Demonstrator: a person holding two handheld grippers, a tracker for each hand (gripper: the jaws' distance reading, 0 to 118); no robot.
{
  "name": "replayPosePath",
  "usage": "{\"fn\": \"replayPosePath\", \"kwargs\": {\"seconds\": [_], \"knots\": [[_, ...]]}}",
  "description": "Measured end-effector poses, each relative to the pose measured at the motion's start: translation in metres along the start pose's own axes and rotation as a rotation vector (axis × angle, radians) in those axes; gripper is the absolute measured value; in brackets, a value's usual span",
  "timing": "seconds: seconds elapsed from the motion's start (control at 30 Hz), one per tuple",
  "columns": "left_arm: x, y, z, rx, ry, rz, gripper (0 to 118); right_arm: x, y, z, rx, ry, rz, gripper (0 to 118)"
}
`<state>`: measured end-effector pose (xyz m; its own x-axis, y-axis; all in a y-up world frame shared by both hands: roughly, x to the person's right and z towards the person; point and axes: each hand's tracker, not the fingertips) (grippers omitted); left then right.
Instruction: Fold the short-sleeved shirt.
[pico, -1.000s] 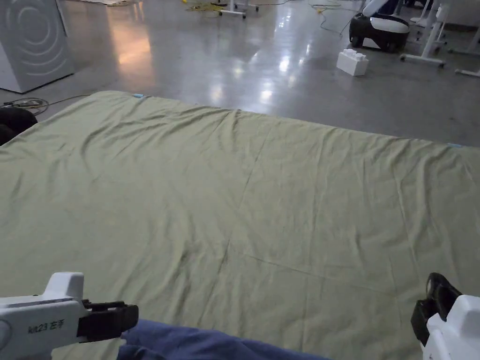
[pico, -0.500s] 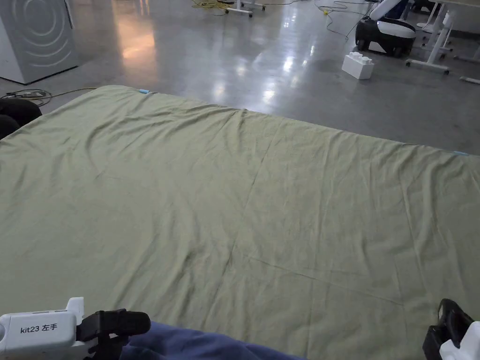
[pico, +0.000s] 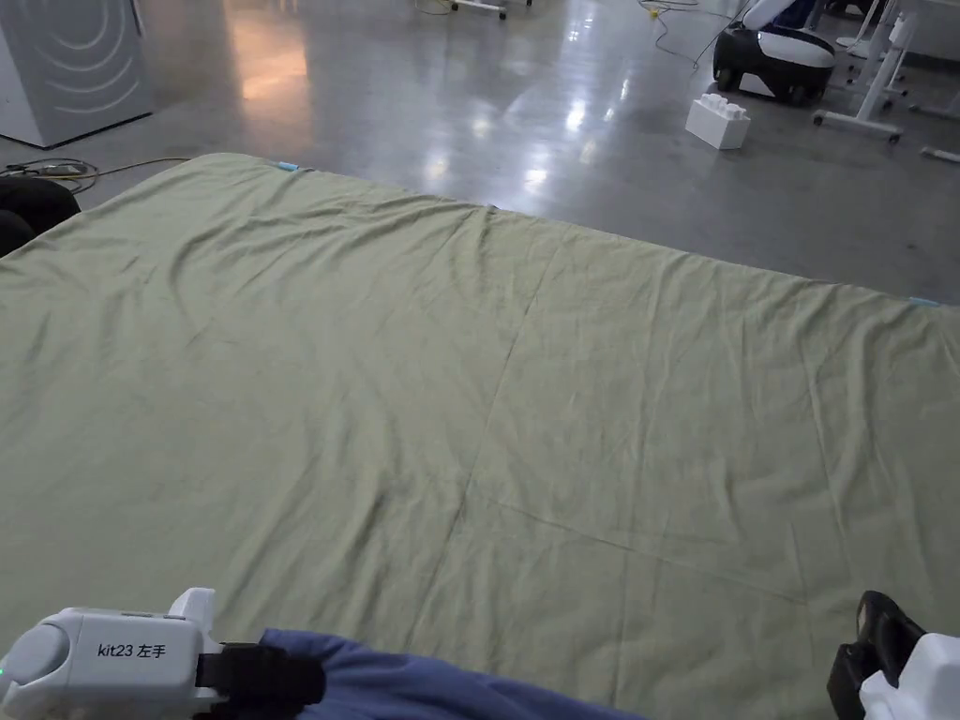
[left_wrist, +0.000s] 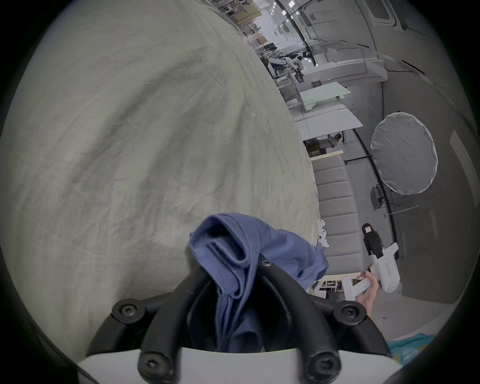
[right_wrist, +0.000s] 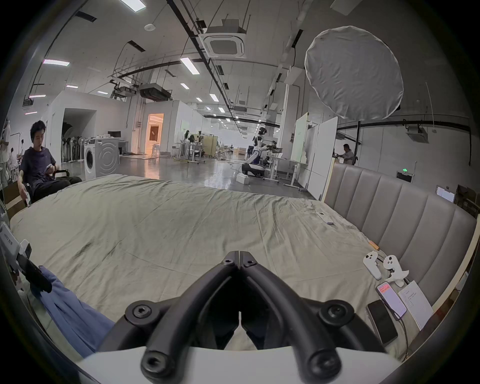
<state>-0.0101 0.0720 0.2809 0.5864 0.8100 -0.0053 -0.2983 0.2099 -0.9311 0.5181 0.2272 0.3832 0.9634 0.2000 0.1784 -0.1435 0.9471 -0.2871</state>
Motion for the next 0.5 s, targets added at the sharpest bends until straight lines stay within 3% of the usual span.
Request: {"fn": "replayPosePath", "kwargs": {"seconds": [0.5], "knots": [[0.053, 0.028, 0.055, 0.016, 0.088, -0.134, 10, 0.010, 0.004, -0.003, 0.028, -0.006, -0.020, 0]]}}
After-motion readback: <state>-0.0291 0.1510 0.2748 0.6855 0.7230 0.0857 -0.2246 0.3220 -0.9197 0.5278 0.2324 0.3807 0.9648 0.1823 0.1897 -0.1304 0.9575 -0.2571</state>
